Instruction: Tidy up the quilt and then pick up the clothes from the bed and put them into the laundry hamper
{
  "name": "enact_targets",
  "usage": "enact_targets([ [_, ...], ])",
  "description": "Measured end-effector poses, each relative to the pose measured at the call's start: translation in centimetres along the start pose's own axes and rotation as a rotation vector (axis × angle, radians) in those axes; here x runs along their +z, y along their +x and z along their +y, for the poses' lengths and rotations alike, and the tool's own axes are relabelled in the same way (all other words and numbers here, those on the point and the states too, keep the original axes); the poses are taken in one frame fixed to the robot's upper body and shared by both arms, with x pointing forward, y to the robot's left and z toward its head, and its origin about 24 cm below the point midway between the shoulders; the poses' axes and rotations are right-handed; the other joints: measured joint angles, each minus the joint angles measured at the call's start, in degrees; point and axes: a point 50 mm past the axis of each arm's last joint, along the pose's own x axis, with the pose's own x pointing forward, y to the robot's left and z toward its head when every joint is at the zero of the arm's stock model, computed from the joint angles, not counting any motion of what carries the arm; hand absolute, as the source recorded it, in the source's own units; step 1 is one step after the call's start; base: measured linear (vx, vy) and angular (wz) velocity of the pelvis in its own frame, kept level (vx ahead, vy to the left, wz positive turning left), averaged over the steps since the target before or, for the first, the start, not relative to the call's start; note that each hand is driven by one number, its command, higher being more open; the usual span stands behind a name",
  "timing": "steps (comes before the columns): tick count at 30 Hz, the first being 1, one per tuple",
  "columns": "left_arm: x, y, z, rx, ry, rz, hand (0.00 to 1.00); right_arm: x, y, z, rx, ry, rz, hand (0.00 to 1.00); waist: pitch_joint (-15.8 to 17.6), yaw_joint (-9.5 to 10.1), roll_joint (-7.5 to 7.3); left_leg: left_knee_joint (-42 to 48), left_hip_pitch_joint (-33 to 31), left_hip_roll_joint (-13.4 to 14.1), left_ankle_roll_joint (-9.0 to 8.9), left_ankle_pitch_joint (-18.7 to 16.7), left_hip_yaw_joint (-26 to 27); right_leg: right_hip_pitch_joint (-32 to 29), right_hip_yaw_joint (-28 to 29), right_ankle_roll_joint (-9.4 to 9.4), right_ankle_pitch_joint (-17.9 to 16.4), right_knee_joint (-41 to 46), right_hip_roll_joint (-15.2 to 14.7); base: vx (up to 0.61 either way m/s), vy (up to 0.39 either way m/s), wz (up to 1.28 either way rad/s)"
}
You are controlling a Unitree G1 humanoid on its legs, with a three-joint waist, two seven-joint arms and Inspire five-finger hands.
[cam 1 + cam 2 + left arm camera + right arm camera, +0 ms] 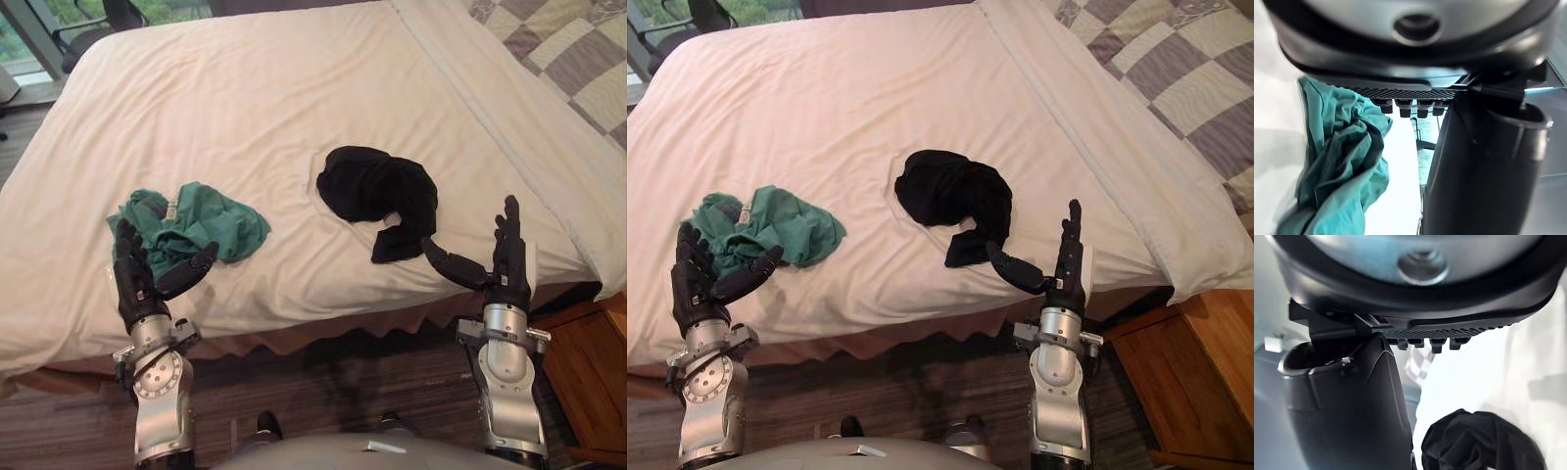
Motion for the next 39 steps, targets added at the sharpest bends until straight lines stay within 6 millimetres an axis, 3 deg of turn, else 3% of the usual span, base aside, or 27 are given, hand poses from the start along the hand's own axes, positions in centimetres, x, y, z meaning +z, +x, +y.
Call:
enact_targets([
  [7, 1.4, 2.1, 0.2, 0.042, 0.013, -0.057, 1.0, 1.3, 1.3, 1.0, 0.026, 0.019, -0.061, 1.0, 2.2, 0.63, -1.27, 0.0, -4.2, 0.1, 0.61, 1.9, -1.6, -3.3, -1.3, -0.64, 0.9, 0.2, 0.1, -0.06, 0.003, 0.12],
  [18, 7.9, 6.8, -0.5, 0.081, -0.007, -0.319, 1.0, 1.7, 2.0, 2.2, 0.053, 0.039, -0.079, 1.0, 7.3, 1.16, -3.34, 0.0, -11.0, 0.1, 1.74, 4.8, -1.9, -10.5, -1.1, -1.6, 2.7, 1.8, 0.3, -0.08, 0.03, 0.03],
  [38, 12.6, 12.3, -0.8, 0.118, 0.128, -0.403, 1.0, 2.4, 2.7, 1.8, 0.008, 0.049, -0.108, 1.0, 13.4, -0.3, -3.85, 0.0, -15.1, 1.3, 2.11, 6.5, 1.9, -17.5, 3.4, -2.65, 5.8, 1.8, 1.7, -0.02, 0.003, -0.11],
  [39, 12.7, 12.5, -0.6, 0.121, 0.136, -0.404, 0.0, 2.5, 2.8, 1.8, 0.008, 0.05, -0.11, 1.0, 14.0, -0.31, -3.94, 0.0, -15.1, 1.5, 2.07, 6.5, 2.0, -17.6, 3.4, -2.76, 5.9, 1.7, 1.9, -0.01, -0.015, -0.05],
])
